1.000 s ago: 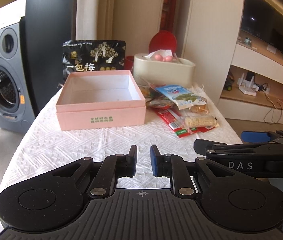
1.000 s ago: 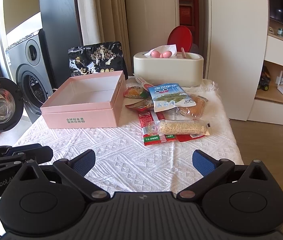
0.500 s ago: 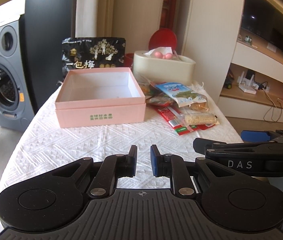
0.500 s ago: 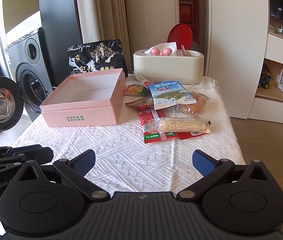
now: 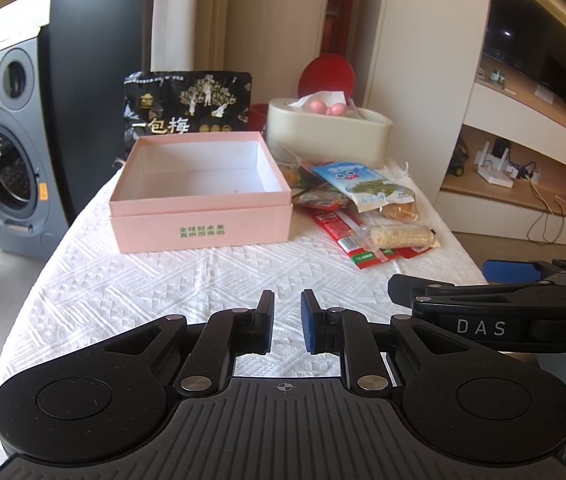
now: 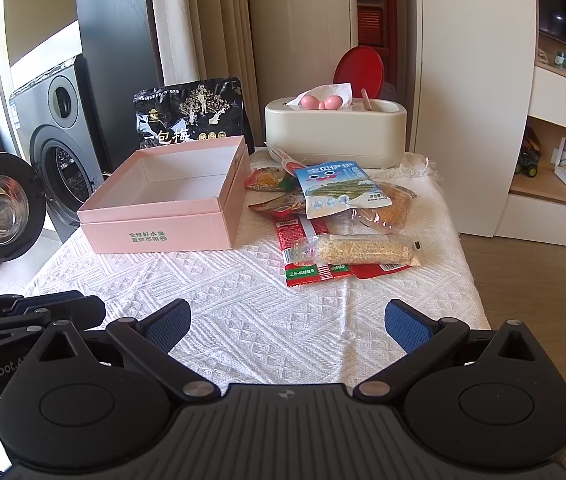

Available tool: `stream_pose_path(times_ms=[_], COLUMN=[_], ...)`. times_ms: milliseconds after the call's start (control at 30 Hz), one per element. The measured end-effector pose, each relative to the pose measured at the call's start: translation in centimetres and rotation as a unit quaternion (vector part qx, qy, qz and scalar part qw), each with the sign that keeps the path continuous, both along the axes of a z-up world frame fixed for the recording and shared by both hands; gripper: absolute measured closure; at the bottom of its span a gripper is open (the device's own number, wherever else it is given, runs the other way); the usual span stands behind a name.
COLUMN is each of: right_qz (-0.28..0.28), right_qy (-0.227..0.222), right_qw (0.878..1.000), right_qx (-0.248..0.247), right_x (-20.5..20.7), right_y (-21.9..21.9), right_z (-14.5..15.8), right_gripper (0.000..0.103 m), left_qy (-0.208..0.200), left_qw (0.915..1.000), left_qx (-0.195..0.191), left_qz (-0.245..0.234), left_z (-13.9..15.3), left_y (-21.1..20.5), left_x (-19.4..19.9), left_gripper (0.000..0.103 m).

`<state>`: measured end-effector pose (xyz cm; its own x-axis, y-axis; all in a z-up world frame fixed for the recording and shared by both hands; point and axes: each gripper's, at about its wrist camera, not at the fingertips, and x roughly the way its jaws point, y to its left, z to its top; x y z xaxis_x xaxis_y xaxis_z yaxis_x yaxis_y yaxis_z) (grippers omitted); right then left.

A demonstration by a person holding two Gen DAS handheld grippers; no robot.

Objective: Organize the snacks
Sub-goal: 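Reach the right gripper to the blue seaweed packet and grasp it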

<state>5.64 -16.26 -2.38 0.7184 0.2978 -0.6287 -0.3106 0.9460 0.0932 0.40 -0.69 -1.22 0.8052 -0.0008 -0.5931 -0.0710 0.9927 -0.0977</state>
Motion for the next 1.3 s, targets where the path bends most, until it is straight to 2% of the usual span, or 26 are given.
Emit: stream_pose_path(times_ms=[133,233,367,433,500,600,667,733,867,1033,1100,1167,1200,1233,1300], right_qz=[0.0,0.005,0.018,0.024,0.027,0.044,0.052,0.057,0.041,0.035,0.034,0.028,0.028,0.032,0.044], right_qy=[-0.002,-0.031,-0.09,-0.072,-0.06,-0.06,-0.062,-0.063,-0.058,-0.007,0.009,0.012,0.01,0.009,0.013], right_qw=[1.0,0.999,0.995,0.996,0.997,0.996,0.995,0.995,0.996,0.997,0.996,0.997,0.998,0.998,0.998], right_qx=[-0.004,-0.014,-0.047,-0.047,-0.037,-0.046,-0.052,-0.056,-0.055,-0.062,-0.077,-0.067,-0.06,-0.053,-0.035], right_x=[0.4,0.7,2.5,4.3,5.9,8.3,10.2,12.2,17.1,22.5,23.6,23.6,23.3,22.8,21.6], right_y=[0.0,-0.3,-1.0,-1.7,-2.1,-1.5,-0.5,0.6,1.9,3.3,3.7,3.2,2.9,2.6,1.9], right_z=[-0.2,-0.4,-1.1,-1.7,-2.3,-2.9,-3.0,-3.1,-3.2,-4.8,-5.8,-6.1,-6.0,-5.7,-5.0], right_gripper=[0.0,0.0,0.0,0.0,0.0,0.0,0.0,0.0,0.0,0.0,0.0,0.002,0.012,0.017,0.018], left_qy=[0.006,0.003,0.012,0.016,0.021,0.011,0.001,0.005,0.022,0.032,0.032,0.031,0.03,0.03,0.032], left_qw=[1.0,0.9999,0.9972,0.9926,0.9895,0.9942,0.9949,0.9945,0.9953,0.9923,0.9908,0.9896,0.9892,0.9888,0.9878], left_qx=[-0.002,-0.012,-0.074,-0.116,-0.136,-0.102,-0.09,-0.093,-0.093,-0.113,-0.115,-0.121,-0.127,-0.133,-0.145], left_qz=[0.002,0.011,-0.009,-0.033,-0.044,-0.031,-0.045,-0.048,-0.009,0.04,0.064,0.071,0.067,0.061,0.048], left_z=[-0.3,-0.6,-1.9,-2.6,-3.2,-3.6,-3.8,-4.1,-5.0,-5.6,-5.8,-5.9,-5.9,-6.0,-6.0], left_y=[0.2,0.9,2.8,3.7,4.2,4.0,4.3,5.1,7.5,11.2,12.3,13.0,13.2,13.2,13.0], left_x=[0.5,1.6,4.6,6.0,7.4,9.2,10.4,11.8,13.6,13.8,13.5,13.1,12.9,12.8,12.6], left_gripper=[0.084,0.084,0.084,0.084,0.084,0.084,0.084,0.084,0.084,0.085,0.085,0.084,0.084,0.084,0.084])
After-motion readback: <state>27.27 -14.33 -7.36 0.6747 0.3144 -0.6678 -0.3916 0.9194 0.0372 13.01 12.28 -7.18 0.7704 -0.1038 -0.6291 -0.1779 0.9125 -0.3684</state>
